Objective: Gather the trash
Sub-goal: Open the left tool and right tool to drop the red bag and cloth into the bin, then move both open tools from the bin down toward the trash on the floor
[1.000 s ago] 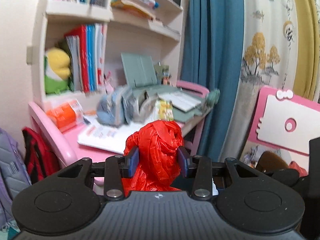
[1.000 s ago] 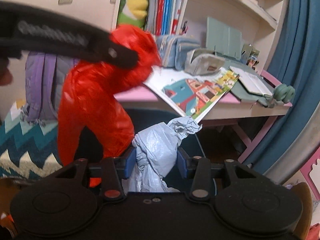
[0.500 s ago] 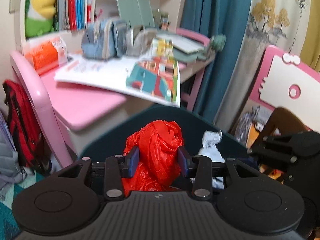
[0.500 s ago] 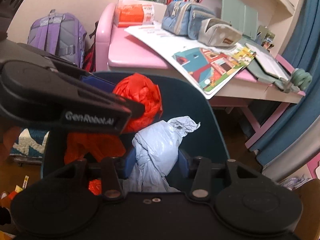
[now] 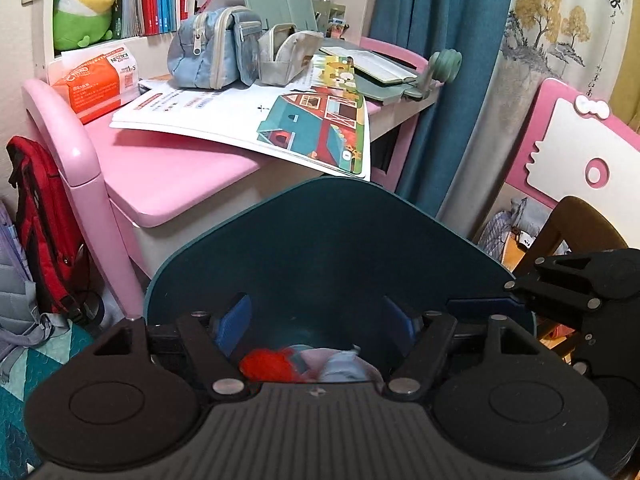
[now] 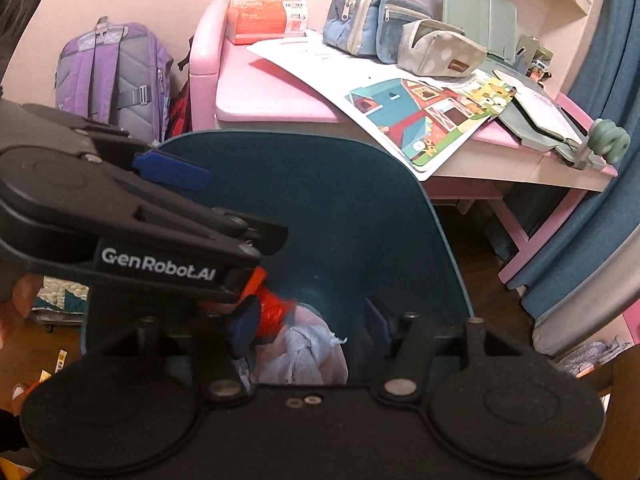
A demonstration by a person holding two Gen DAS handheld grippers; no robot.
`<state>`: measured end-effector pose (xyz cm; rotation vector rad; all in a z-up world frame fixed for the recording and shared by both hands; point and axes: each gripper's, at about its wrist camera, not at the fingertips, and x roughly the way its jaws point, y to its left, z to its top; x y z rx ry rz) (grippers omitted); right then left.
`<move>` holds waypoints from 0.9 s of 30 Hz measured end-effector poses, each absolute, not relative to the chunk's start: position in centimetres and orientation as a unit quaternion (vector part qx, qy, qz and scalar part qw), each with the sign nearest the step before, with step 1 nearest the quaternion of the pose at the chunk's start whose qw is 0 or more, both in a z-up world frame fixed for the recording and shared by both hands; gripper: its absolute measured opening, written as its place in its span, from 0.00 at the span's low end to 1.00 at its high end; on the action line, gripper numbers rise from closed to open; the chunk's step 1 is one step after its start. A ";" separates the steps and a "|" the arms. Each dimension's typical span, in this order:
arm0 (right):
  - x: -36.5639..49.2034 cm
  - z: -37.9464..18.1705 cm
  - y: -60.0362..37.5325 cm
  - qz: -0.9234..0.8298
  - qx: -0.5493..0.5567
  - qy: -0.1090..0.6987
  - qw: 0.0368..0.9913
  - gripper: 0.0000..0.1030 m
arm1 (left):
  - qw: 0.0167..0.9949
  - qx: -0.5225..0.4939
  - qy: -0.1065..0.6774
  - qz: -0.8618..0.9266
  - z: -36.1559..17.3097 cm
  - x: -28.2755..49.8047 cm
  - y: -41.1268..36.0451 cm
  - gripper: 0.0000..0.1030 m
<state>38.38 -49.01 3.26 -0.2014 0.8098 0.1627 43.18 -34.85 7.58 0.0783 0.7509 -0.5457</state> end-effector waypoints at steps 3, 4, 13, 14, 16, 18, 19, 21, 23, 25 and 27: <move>37.7 3.7 -49.2 0.076 -0.095 0.389 0.913 0.56 | 0.896 0.039 0.359 -0.260 8.0 42.7 -34.6 0.73; 37.4 4.0 -49.2 0.077 -0.092 0.386 0.914 0.56 | 0.896 0.038 0.357 -0.260 8.1 42.5 -34.4 0.73; 34.2 6.5 -48.6 0.085 -0.073 0.358 0.927 0.57 | 0.901 0.033 0.343 -0.263 10.1 39.3 -32.0 0.74; 33.8 6.8 -48.3 0.087 -0.072 0.354 0.928 0.57 | 0.902 0.033 0.341 -0.264 10.4 38.8 -31.5 0.74; 32.9 7.3 -47.8 0.091 -0.071 0.348 0.930 0.57 | 0.903 0.032 0.337 -0.265 10.8 37.7 -30.7 0.74; 32.1 7.7 -47.1 0.098 -0.071 0.342 0.932 0.57 | 0.905 0.031 0.332 -0.266 11.4 36.5 -29.7 0.74; 31.6 7.9 -46.7 0.101 -0.071 0.340 0.932 0.57 | 0.906 0.031 0.329 -0.265 11.6 36.0 -29.2 0.74; 30.9 8.3 -45.7 0.108 -0.073 0.335 0.933 0.57 | 0.908 0.027 0.325 -0.262 12.0 34.9 -28.0 0.74; 30.1 8.5 -44.6 0.115 -0.075 0.331 0.934 0.58 | 0.910 0.021 0.322 -0.259 12.3 33.9 -26.6 0.74; 29.4 8.6 -43.5 0.125 -0.074 0.328 0.934 0.58 | 0.913 0.017 0.319 -0.254 12.5 32.9 -25.1 0.74; 28.8 8.7 -42.0 0.136 -0.073 0.324 0.933 0.58 | 0.916 0.014 0.315 -0.249 12.6 32.0 -23.7 0.76</move>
